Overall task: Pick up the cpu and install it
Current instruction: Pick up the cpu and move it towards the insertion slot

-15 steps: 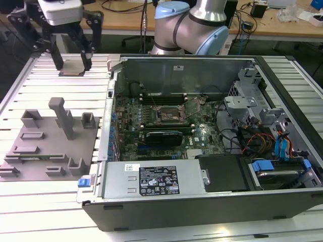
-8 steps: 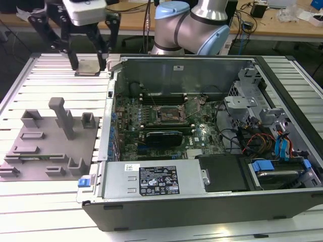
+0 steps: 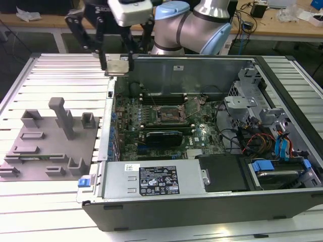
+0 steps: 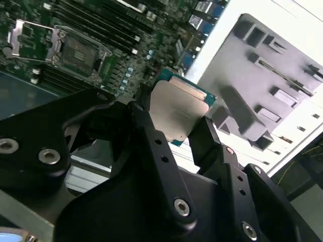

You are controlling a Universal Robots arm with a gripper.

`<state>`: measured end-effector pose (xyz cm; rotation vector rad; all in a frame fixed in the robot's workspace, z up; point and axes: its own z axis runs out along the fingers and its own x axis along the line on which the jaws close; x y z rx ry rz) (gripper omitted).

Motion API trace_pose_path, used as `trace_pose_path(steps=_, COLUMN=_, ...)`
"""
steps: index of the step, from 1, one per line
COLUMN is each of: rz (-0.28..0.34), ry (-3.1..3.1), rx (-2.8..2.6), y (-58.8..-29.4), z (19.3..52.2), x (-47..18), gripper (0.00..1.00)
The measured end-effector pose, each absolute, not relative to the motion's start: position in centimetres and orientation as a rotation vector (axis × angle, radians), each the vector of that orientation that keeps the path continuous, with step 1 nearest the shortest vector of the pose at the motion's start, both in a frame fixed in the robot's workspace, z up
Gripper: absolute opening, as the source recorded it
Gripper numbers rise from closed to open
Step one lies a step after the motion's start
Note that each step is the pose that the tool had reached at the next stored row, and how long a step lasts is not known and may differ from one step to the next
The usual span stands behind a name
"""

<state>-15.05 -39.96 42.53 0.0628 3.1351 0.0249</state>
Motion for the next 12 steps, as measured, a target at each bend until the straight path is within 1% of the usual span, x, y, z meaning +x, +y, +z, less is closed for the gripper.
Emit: trace_pose_path(steps=12, rz=0.025, ry=3.138, rx=0.063, y=-40.0, z=42.5, x=-8.8, gripper=0.55)
